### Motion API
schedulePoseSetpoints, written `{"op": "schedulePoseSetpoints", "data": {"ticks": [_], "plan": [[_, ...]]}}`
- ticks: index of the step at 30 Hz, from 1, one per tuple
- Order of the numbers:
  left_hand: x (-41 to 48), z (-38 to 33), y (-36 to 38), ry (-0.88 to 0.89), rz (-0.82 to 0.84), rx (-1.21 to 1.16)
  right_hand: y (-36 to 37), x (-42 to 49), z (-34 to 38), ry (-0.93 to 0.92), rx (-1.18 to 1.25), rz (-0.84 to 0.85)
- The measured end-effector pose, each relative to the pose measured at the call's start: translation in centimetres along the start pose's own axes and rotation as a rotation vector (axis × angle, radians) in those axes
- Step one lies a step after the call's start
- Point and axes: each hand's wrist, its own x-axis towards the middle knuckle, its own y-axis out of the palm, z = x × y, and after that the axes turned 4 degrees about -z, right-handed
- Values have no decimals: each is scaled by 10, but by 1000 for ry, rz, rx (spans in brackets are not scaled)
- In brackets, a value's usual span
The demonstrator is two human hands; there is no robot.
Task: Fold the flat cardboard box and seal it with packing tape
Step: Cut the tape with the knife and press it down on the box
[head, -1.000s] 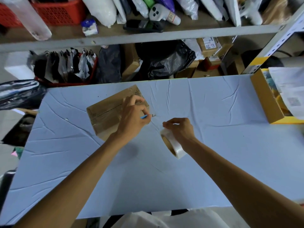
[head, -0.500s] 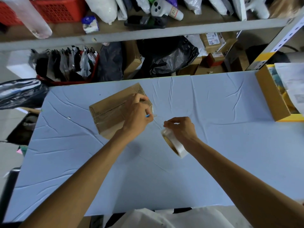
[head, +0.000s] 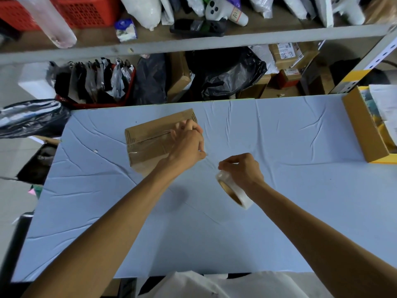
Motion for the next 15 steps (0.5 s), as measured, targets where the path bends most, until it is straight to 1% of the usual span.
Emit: {"op": "schedulePoseSetpoints", "data": {"ticks": [2,5,6,10,12,15], "plan": [[4,8,-4,-12,-14,15,-7,2,-10,26,-74,-12],[7,15,-13,50,-7,-88,-20,3,-39,8,-270,4],[6,16,-15,70,2,-88,-23,3,-47,-5,-276,15],[-3,11,-10,120,2,-56,-27,8,-66,-79,-166,52],[-6,11,-6,139,-6,-50,-20,10,-71,-145,-235,80],[-7,9,-9,123,5,-61,-10,12,-77,-229,-409,121]]}}
